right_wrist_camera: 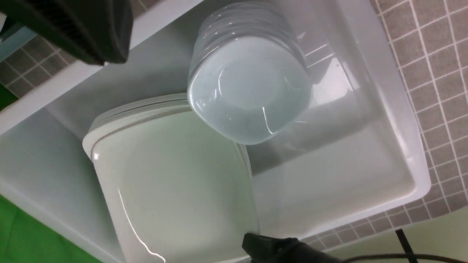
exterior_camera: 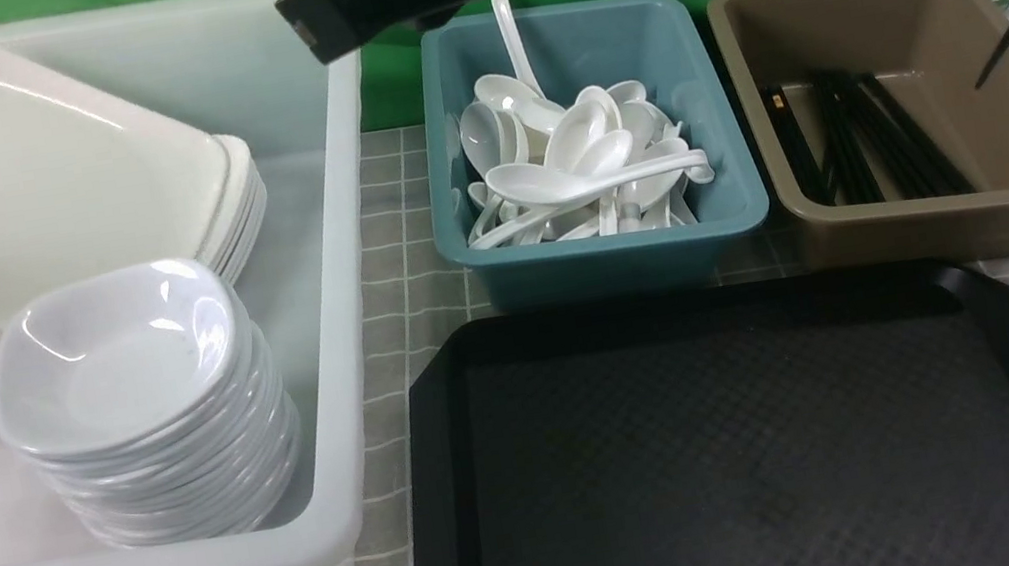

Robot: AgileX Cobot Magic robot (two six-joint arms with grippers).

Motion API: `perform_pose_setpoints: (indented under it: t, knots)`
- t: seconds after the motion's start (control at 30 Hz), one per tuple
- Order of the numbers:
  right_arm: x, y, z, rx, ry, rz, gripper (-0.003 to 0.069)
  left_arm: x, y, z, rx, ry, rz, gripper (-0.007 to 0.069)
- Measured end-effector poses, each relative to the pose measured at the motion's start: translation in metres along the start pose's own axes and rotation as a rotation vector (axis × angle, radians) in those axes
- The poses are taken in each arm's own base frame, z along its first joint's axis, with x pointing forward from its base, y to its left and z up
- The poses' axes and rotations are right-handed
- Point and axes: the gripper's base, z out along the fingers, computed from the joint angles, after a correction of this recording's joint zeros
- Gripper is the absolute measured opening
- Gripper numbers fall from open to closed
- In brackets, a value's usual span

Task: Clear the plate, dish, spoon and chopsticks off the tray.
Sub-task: Use the left arm to put the plate into the large storage box on the left

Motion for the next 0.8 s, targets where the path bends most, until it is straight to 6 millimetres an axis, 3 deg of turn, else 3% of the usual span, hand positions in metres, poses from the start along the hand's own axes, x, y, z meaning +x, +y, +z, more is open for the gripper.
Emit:
perform_pose_setpoints:
  t: [0.23, 0.37, 0.47, 0.57, 0.7, 0.73, 0.8]
  knots:
    - [0.001, 0.0, 0.0, -0.005, 0.014, 0.034, 0.0028, -0.001, 0.003, -0.001, -0.037, -0.01, 0.007, 0.0344]
    - [0.003, 0.001, 0.0, -0.011, 0.037, 0.042, 0.0028, -0.015, -0.004, -0.014, -0.056, -0.057, 0.072, 0.048]
    - [0.005, 0.002, 0.0, -0.018, 0.06, 0.043, 0.0029, -0.028, -0.012, -0.029, -0.055, -0.107, 0.095, 0.0509]
    - [0.008, 0.003, 0.0, -0.026, 0.087, 0.045, 0.0028, -0.036, -0.026, -0.042, -0.014, -0.112, 0.11, 0.05]
    - [0.008, 0.003, -0.001, -0.026, 0.093, 0.075, 0.0028, -0.038, -0.05, -0.055, 0.049, -0.098, 0.187, 0.0422]
    - [0.007, 0.003, -0.003, -0.022, 0.089, 0.083, 0.0028, -0.036, -0.074, -0.063, 0.108, -0.078, 0.253, 0.0318]
    - [0.005, 0.002, -0.01, -0.005, 0.079, 0.078, 0.0028, -0.029, -0.102, -0.074, 0.179, -0.058, 0.327, 0.018]
